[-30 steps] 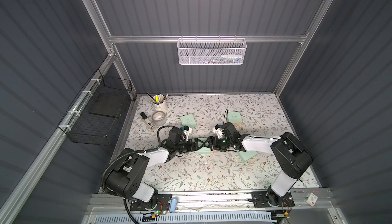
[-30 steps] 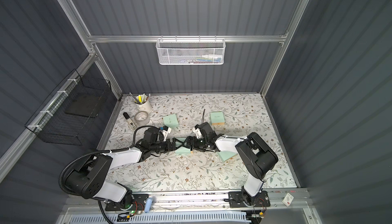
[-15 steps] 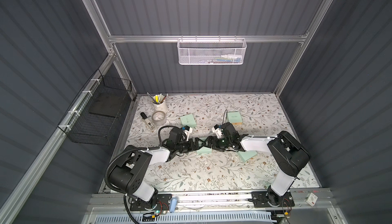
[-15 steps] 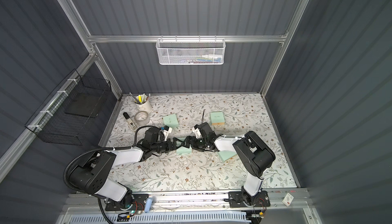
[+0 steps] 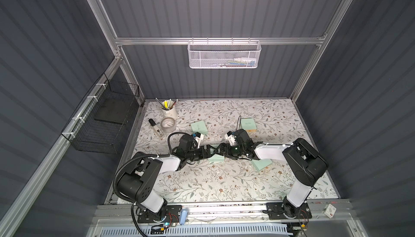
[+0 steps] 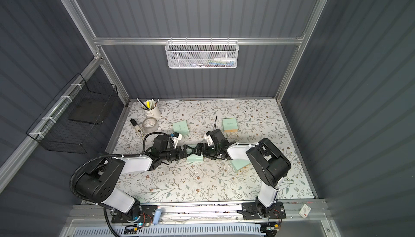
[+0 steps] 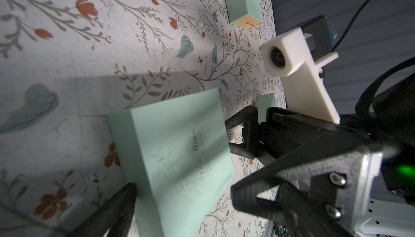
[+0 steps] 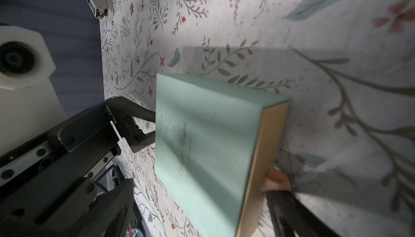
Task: Take out the earrings from the drawer-style jewelry box
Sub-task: Close the drawer of the jewelry box.
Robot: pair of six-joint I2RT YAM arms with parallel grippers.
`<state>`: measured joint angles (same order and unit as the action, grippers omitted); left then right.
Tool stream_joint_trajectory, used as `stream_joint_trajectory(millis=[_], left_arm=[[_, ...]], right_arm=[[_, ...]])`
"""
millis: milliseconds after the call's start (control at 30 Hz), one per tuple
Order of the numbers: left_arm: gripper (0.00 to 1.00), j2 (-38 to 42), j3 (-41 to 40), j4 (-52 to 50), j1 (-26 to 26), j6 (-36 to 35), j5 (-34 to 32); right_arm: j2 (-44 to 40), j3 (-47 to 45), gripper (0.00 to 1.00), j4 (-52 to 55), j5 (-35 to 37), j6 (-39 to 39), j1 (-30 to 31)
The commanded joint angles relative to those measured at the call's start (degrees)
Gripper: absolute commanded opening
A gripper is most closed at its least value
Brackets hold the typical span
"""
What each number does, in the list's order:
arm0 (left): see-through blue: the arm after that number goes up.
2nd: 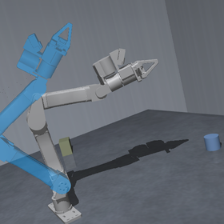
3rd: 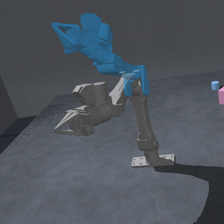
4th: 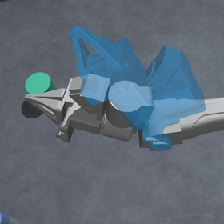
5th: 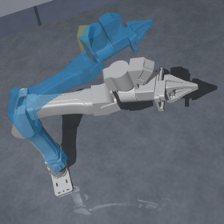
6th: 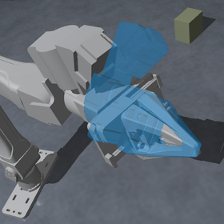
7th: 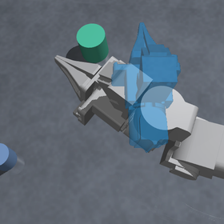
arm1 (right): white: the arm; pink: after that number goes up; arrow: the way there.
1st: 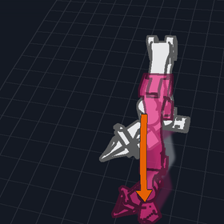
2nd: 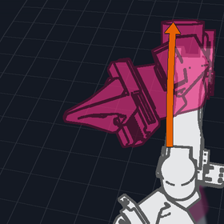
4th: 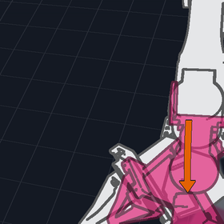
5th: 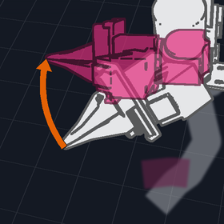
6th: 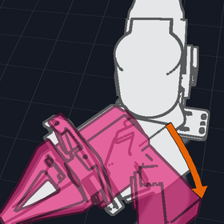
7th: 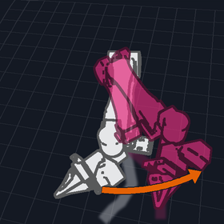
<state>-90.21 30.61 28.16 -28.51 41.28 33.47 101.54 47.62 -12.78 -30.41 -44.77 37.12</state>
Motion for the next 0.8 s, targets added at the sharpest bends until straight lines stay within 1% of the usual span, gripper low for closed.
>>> stream_joint_trajectory(millis=[0,167,300,533,600,667,733,767], left_arm=[[1.00,-1.4,1.1,-0.5,-0.8,1.0,0.8],[1.00,0.6,0.8,-5.5,-0.8,0.3,-4.0],[1.00,2.6,0.3,-7.8,-0.8,0.1,-7.7],[1.00,3.9,0.7,-9.0,-0.8,0.4,-8.8],[1.00,4.4,0.6,-9.5,-0.8,0.4,-9.3],[1.00,5.0,0.7,-10.1,-0.8,0.4,-9.8],[1.00,5.2,0.8,-10.2,-0.8,0.5,-9.8],[1.00,5.1,0.9,-10.1,-0.8,0.6,-9.7]], right_arm=[[1.4,2.2,0.92,-2.0,-2.2,0.5,1.7],[-1.8,-0.2,0.92,0.5,3.6,0.2,1.7],[-4.5,-2.2,0.92,0.5,4.2,0.1,1.5],[-10.4,-5.2,0.94,1.8,5.3,0.4,0.0],[-11.7,-6.8,0.91,0.4,4.6,-0.4,-1.0],[-12.9,-8.4,0.84,-1.1,3.9,-1.2,-2.0],[-13.9,-9.6,0.73,-1.1,4.7,-1.4,-2.8],[-14.1,-9.9,0.64,-1.0,5.0,-1.4,-3.3]])
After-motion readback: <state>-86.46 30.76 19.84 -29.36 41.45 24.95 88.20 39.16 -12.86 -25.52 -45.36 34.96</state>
